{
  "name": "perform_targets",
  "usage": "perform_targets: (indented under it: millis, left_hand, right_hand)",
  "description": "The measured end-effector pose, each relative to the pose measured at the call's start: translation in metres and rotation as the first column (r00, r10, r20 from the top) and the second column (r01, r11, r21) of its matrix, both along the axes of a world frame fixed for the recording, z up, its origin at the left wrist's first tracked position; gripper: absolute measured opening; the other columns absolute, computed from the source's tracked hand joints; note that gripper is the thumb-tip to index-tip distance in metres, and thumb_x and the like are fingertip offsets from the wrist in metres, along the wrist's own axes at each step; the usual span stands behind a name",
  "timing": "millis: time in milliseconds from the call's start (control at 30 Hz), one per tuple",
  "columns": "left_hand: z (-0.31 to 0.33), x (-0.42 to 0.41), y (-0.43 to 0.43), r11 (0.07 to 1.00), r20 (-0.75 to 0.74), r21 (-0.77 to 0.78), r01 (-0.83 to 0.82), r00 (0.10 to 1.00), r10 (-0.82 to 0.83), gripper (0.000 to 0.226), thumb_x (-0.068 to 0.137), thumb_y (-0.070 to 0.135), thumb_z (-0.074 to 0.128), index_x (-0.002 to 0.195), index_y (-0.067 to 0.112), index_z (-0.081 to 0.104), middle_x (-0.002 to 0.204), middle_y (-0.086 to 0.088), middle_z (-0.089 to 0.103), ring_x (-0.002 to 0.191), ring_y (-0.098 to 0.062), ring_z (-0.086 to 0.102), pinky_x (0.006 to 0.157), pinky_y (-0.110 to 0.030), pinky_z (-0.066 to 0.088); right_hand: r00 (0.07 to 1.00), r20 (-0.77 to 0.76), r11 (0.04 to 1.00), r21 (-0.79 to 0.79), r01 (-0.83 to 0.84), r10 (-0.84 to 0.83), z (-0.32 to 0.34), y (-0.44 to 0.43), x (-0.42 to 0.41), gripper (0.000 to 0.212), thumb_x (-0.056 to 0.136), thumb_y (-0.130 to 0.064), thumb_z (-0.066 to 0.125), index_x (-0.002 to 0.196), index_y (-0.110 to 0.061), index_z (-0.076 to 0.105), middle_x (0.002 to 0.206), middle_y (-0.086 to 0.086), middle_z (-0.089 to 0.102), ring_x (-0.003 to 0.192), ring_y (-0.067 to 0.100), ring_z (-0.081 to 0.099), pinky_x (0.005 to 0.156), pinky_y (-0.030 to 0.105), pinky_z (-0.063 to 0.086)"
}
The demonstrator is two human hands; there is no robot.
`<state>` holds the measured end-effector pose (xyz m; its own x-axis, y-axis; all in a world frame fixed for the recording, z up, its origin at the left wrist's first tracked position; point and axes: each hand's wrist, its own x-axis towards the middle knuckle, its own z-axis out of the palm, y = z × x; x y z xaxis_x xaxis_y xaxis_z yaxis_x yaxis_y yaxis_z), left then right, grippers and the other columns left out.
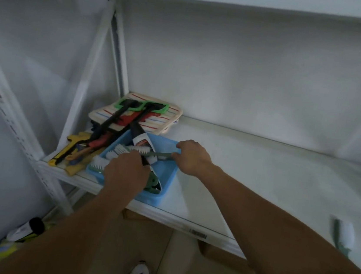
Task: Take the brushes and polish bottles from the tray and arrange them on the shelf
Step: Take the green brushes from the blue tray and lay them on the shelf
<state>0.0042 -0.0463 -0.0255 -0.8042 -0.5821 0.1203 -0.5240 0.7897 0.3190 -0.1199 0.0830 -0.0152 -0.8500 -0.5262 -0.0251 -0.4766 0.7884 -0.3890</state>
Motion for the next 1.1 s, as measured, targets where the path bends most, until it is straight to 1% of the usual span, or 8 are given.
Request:
perform_targets:
  millis: [133,267,500,633,767,867,967,1100]
  left_hand:
    - [0.001,-0.019,0.007,0.99,0.086,-0.137,0.043,0.996,-0.031,0.037,0.087,0.051,0.057,0.1,0.017,0.062,0.101,-0.005,0.069,0.095,-0.027,0.066,0.069,-0.033,0.04]
    - [0.001,-0.03,0.015,0.988,0.103,-0.156,0.012,0.995,0.004,0.036,0.081,0.049,0.065,0.099,0.017,0.064,0.099,-0.004,0.07,0.094,-0.024,0.066,0.068,-0.033,0.039]
    - [0.003,-0.019,-0.003,0.893,-0.021,0.397,-0.212,0.971,0.239,0.058,0.073,0.048,0.067,0.112,0.005,0.06,0.11,-0.015,0.066,0.103,-0.035,0.063,0.087,-0.042,0.053]
    - [0.006,-0.006,-0.004,0.783,-0.269,0.613,-0.106,0.904,0.333,0.035,0.068,0.045,0.06,0.082,0.013,0.067,0.083,-0.012,0.073,0.076,-0.03,0.07,0.076,-0.048,0.06]
    - [0.019,0.005,0.034,0.918,-0.437,0.394,0.053,0.889,0.136,0.008,0.09,0.026,0.055,0.089,0.019,0.056,0.081,-0.003,0.065,0.076,-0.028,0.067,0.073,-0.05,0.057]
    - [0.025,-0.001,0.079,0.962,-0.512,0.172,0.214,0.853,-0.098,0.014,0.09,0.016,0.059,0.103,0.014,0.054,0.088,-0.011,0.066,0.084,-0.034,0.064,0.07,-0.045,0.053]
    - [0.021,-0.022,0.135,0.945,-0.518,-0.022,0.325,0.805,-0.289,0.023,0.088,0.011,0.061,0.11,0.011,0.057,0.097,-0.013,0.068,0.086,-0.035,0.064,0.064,-0.035,0.041]
    - [-0.003,-0.061,0.223,0.826,-0.436,-0.124,0.549,0.718,-0.543,0.017,0.082,0.004,0.064,0.096,0.014,0.066,0.089,-0.008,0.07,0.081,-0.033,0.066,0.066,-0.039,0.051]
  right_hand:
    - [0.99,-0.138,0.984,0.177,0.026,-0.002,-0.018,-0.021,-0.004,0.027,0.096,-0.035,0.053,0.109,-0.015,0.064,0.115,0.011,0.063,0.113,0.033,0.049,0.079,0.038,0.04]
    - [0.991,-0.112,0.996,0.047,0.075,-0.069,-0.025,-0.024,-0.011,0.029,0.089,-0.036,0.063,0.108,-0.016,0.068,0.106,0.013,0.067,0.106,0.031,0.056,0.084,0.037,0.048]
    - [0.998,-0.065,0.976,-0.214,-0.035,0.022,-0.008,-0.004,-0.007,0.02,0.091,-0.023,0.06,0.078,-0.015,0.073,0.074,0.008,0.066,0.076,0.027,0.06,0.063,0.034,0.048]
    - [0.994,-0.112,0.888,-0.457,-0.053,0.002,0.007,0.032,0.004,0.028,0.095,-0.019,0.058,0.069,-0.011,0.063,0.059,0.003,0.059,0.06,0.023,0.054,0.06,0.033,0.043]
    - [0.99,-0.05,0.712,-0.7,0.056,-0.128,0.023,0.096,0.014,0.017,0.094,-0.015,0.06,0.094,-0.015,0.077,0.076,0.004,0.074,0.063,0.016,0.068,0.067,0.03,0.057]
    - [0.969,0.01,0.644,-0.745,0.171,-0.246,0.029,0.166,0.018,0.02,0.096,-0.013,0.059,0.106,-0.017,0.076,0.081,0.005,0.075,0.065,0.013,0.068,0.068,0.027,0.059]
    - [0.915,-0.005,0.652,-0.703,0.284,-0.403,0.025,0.249,0.015,0.018,0.095,-0.012,0.06,0.1,-0.016,0.076,0.082,0.009,0.075,0.066,0.016,0.069,0.068,0.03,0.06]
    - [0.789,-0.127,0.73,-0.49,0.476,-0.601,0.005,0.364,0.009,0.018,0.094,-0.016,0.06,0.084,-0.01,0.074,0.073,0.011,0.071,0.068,0.026,0.069,0.069,0.041,0.056]
